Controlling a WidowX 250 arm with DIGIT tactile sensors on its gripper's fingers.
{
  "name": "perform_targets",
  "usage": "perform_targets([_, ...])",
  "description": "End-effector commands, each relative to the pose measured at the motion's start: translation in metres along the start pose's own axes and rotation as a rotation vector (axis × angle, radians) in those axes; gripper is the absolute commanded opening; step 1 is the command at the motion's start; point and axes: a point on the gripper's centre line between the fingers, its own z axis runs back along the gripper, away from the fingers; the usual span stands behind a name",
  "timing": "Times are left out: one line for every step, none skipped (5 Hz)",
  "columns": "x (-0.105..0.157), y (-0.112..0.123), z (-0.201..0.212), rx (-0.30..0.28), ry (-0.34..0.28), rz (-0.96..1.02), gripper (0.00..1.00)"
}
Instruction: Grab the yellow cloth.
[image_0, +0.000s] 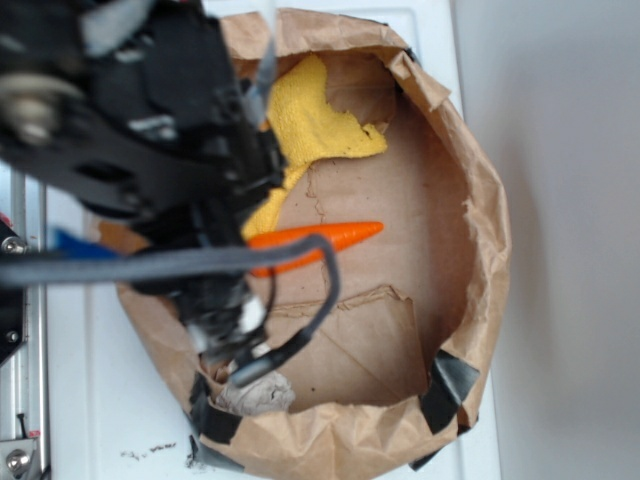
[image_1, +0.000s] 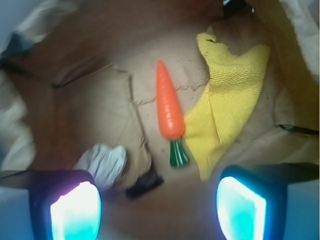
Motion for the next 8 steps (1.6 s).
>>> perform_targets([0.010,0.000,-0.022,0.040,-0.104,-0.002,1.00])
perform_targets([0.025,0.004,-0.039,0.071,-0.132,0.036,1.00])
perform_targets([0.043,0.010,-0.055,0.098,-0.150,0.091,1.00])
perform_targets([0.048,0.020,-0.058,0.101,-0.145,0.121,1.00])
perform_targets([0.048,0.038,-0.058,0.128,-0.158,0.147,1.00])
perform_targets([0.047,0.056,-0.068,0.167,-0.202,0.177,1.00])
perform_targets([0.045,0.065,-0.081,0.226,-0.232,0.183,1.00])
perform_targets([0.048,0.069,-0.089,0.255,-0.227,0.198,1.00])
